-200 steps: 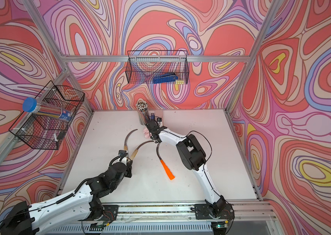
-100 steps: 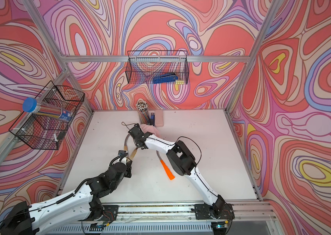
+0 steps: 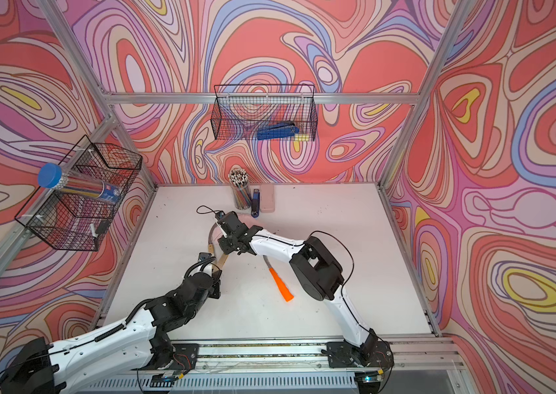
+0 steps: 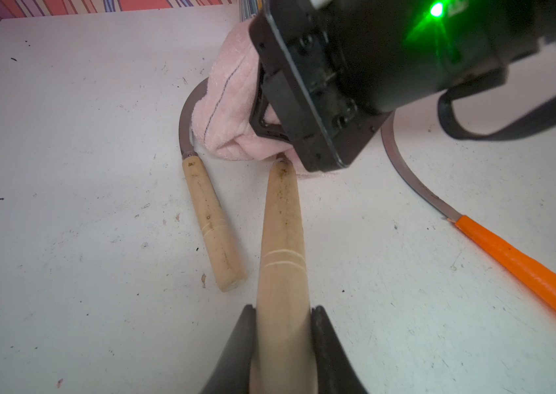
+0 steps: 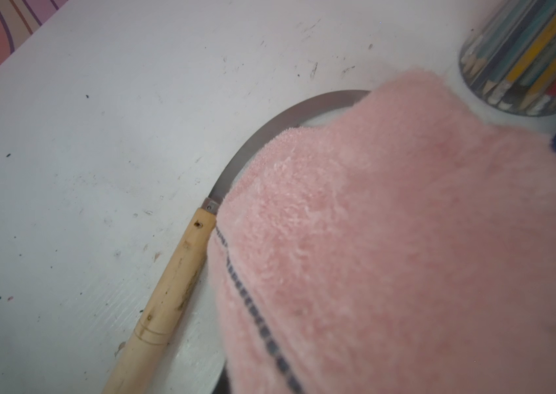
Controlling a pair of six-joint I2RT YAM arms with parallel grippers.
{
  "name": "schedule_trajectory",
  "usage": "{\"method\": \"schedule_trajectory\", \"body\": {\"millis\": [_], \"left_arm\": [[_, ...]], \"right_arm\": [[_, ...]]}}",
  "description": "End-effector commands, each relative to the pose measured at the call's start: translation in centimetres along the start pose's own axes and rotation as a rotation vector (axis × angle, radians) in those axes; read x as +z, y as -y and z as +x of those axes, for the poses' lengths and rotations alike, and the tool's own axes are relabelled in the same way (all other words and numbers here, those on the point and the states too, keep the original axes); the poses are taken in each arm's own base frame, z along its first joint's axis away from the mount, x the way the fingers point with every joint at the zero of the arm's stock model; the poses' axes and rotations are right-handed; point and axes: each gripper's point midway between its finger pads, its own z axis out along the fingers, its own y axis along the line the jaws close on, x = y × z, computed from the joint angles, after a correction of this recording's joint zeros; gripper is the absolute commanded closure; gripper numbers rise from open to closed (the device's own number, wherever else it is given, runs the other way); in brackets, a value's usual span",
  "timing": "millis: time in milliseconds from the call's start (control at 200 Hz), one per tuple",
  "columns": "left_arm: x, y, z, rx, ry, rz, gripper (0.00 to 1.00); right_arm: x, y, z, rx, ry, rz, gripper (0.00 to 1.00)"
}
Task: Wipe small sickles with rags
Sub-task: Wipe the small sickle.
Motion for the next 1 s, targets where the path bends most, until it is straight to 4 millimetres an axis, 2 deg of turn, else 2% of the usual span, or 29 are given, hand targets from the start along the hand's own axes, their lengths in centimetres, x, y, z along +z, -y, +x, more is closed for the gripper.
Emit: {"method": "schedule_trajectory", "body": {"millis": [0,160,250,376,761,901,961,996], "left_arm": [[-0.2,0.2,-1.2,-0.025,0.038,0.009,1.0],[-0.4,0.1,-1.3,-0.027,0.043,0.009,1.0],[-0.5,0.1,-1.4,-0.029,0.046,0.013,1.0],[-0.4,0.1,-1.3,-0.027,0.046,0.01,1.0],[-0.4,0.1,-1.3,-0.024,0.045,0.009,1.0],[-0.4,0.0,-1.3,-0.027,0.045,0.003,1.0],[-0.4,-0.2,-1.3,-0.026,0.045,-0.004,1.0],[-0.4,-0.1,-1.3,-0.026,0.046,-0.004,1.0]], "right_arm": [[2.2,5.2,1.6,0.133,-0.076,0.098,1.0],[3.7,11.6,3.8,0.242,-0.152,0.211,1.0],[3.4,14.8,4.2,0.241,-0.172,0.318,1.0],[2.4,18.1,4.6,0.258,-0.181,0.43,1.0],[-2.6,24.6,4.4,0.39,-0.158,0.634,1.0],[-3.1,26.8,5.5,0.487,-0.185,0.645,1.0],[-2.8,26.9,5.7,0.525,-0.185,0.593,1.0],[-2.7,26.5,5.1,0.532,-0.167,0.541,1.0]]}}
